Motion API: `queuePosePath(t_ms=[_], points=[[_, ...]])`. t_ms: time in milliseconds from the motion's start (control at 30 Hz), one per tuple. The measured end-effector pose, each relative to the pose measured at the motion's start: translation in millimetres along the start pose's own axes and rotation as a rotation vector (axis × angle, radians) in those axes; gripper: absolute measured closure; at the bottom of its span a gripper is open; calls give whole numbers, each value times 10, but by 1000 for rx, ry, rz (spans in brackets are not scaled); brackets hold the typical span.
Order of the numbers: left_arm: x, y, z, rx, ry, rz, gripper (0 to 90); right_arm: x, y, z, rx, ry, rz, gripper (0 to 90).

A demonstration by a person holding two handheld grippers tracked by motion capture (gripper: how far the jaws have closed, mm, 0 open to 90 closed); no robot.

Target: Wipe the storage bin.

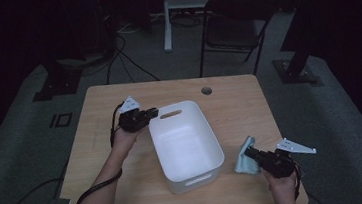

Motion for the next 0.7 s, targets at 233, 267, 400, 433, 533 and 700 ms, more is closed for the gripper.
queuePosePath(t_ms=[233,267,400,433,533,700], points=[[88,-152,1,-82,-80,17,817,-10,-21,-9,0,-4,6,853],[96,-171,2,-80,-77,16,816,-11,-21,-10,0,-4,6,853],[105,-187,-25,-58,-70,36,799,-11,-6,-17,-5,-2,3,853],[101,-173,-29,-31,-76,33,770,-12,-1,-21,-7,-4,2,852],[95,-127,-28,-2,-48,21,743,-16,8,-28,-8,-10,0,853],[92,-61,-23,10,-47,22,767,-3,1,-13,-5,-4,-2,853]])
Point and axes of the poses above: each handheld gripper's, and its own axes: y roughly forward along the jaws, x roughly out of its underside, z roughly to its right, the point moved 5 cm from there along y, roughly forward along the jaws, and after that the axes turned 12 degrees about -x, right-handed, at the moved point
